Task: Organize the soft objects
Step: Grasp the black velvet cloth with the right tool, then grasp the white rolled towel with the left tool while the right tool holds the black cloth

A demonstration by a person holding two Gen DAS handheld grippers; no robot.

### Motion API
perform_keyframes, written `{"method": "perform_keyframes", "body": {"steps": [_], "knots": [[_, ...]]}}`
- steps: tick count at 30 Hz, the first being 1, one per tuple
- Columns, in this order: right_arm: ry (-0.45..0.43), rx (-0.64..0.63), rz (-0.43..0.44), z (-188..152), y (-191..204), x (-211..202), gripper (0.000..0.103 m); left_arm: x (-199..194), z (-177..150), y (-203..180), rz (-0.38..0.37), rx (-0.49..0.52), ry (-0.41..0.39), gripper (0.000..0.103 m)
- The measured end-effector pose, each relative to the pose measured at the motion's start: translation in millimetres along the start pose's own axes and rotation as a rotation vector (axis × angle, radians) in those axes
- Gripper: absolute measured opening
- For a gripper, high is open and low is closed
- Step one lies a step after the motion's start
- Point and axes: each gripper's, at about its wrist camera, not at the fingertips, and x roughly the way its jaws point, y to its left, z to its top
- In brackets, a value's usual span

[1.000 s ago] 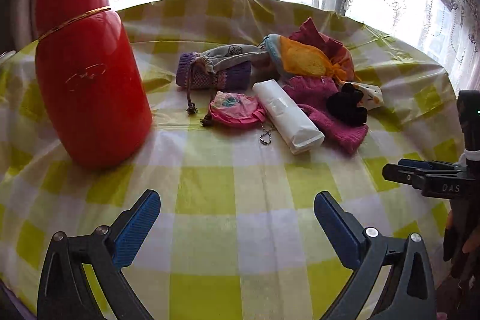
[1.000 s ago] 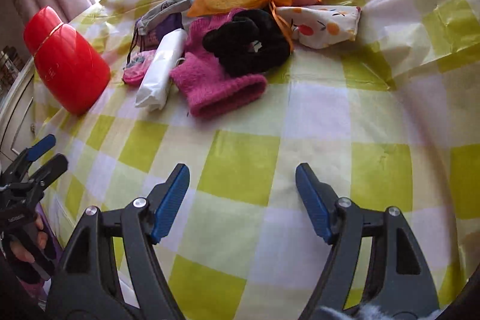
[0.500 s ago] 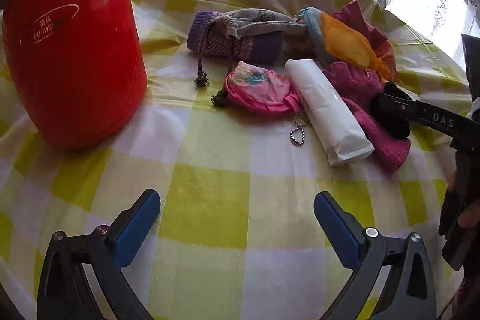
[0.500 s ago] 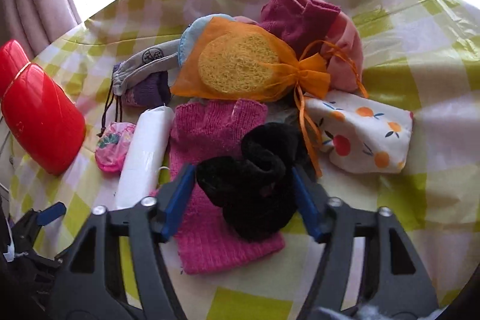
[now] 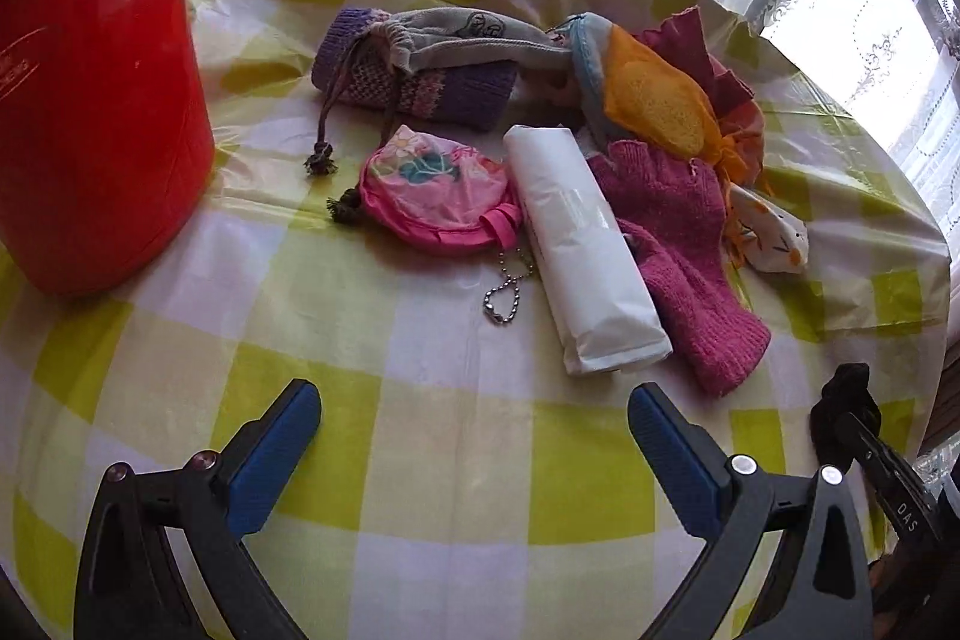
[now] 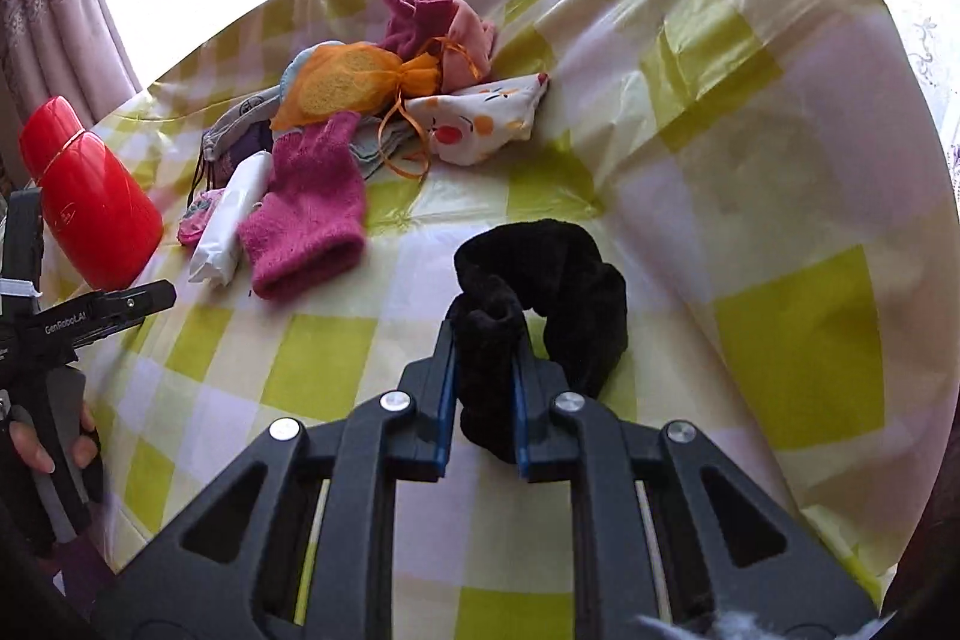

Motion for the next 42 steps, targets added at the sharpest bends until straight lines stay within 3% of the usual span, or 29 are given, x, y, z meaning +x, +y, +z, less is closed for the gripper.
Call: {"method": "perform_keyframes", "body": {"steps": [5, 7, 8, 10, 11, 14, 18, 21, 22, 23, 24, 26, 27, 30, 34, 36, 37, 38, 40, 42], "knots": [[0.039, 0.042, 0.033, -0.3, -6.4, 8.3, 0.02, 37.2, 20.7, -46.5, 0.158, 0.145, 0.013, 0.103], [0.042, 0.066, 0.046, -1.7, -10.3, 9.3, 0.02, 44.7, 27.7, -54.9, 0.157, 0.165, 0.002, 0.103], [0.043, 0.072, 0.049, -2.0, -11.7, 9.6, 0.02, 44.6, 30.6, -55.1, 0.152, 0.149, -0.003, 0.098], [0.042, 0.079, 0.05, -1.8, -11.6, 9.6, 0.02, 32.1, 30.4, -52.5, 0.096, 0.121, -0.044, 0.048], [0.042, 0.079, 0.051, -2.0, -11.8, 9.8, 0.02, 26.7, 28.2, -50.8, 0.059, 0.116, -0.032, 0.017], [0.042, 0.086, 0.059, -2.4, -13.8, 10.2, 0.02, -3.2, 5.7, -40.3, 0.024, 0.138, -0.071, 0.016], [0.041, 0.088, 0.062, -2.4, -14.9, 9.9, 0.021, -36.2, -44.3, -7.5, 0.009, 0.136, -0.057, 0.015], [0.041, 0.083, 0.058, -2.0, -14.6, 10.4, 0.021, -50.4, -64.1, 18.6, -0.084, 0.126, -0.054, 0.02], [0.042, 0.081, 0.056, -1.8, -14.2, 10.5, 0.021, -53.0, -64.0, 22.2, -0.091, 0.122, -0.041, 0.024], [0.043, 0.078, 0.054, -1.8, -13.7, 10.7, 0.021, -53.9, -61.3, 23.2, -0.095, 0.116, -0.028, 0.039], [0.044, 0.076, 0.051, -1.8, -13.2, 11.0, 0.021, -52.7, -54.9, 21.2, -0.098, 0.111, -0.019, 0.061], [0.045, 0.072, 0.045, -1.9, -12.2, 11.4, 0.021, -53.1, -42.7, 9.7, -0.108, 0.109, -0.047, 0.078], [0.045, 0.072, 0.043, -2.0, -12.0, 11.5, 0.021, -52.1, -35.6, 0.5, -0.117, 0.122, -0.073, 0.08], [0.047, 0.072, 0.039, -1.8, -12.2, 12.0, 0.023, -34.3, -3.1, -28.1, -0.096, 0.182, -0.099, 0.081], [0.051, 0.073, 0.042, -1.5, -13.0, 12.9, 0.024, 10.5, 29.1, -45.1, -0.053, 0.199, -0.027, 0.077], [0.052, 0.075, 0.044, -1.8, -13.1, 13.0, 0.024, 29.8, 33.6, -44.4, -0.018, 0.192, 0.021, 0.056], [0.053, 0.076, 0.046, -1.8, -13.3, 13.1, 0.024, 28.4, 32.4, -43.6, -0.001, 0.199, -0.006, 0.052], [0.053, 0.076, 0.047, -1.9, -13.4, 13.2, 0.024, 25.5, 29.4, -41.8, -0.005, 0.2, -0.01, 0.038], [0.048, 0.079, 0.05, -2.1, -13.8, 12.6, 0.024, 7.4, 17.9, -34.3, -0.053, 0.187, -0.04, 0.036], [0.04, 0.084, 0.053, -2.6, -14.7, 10.7, 0.024, -19.5, -3.9, -28.3, -0.05, 0.217, -0.095, 0.035]]}}
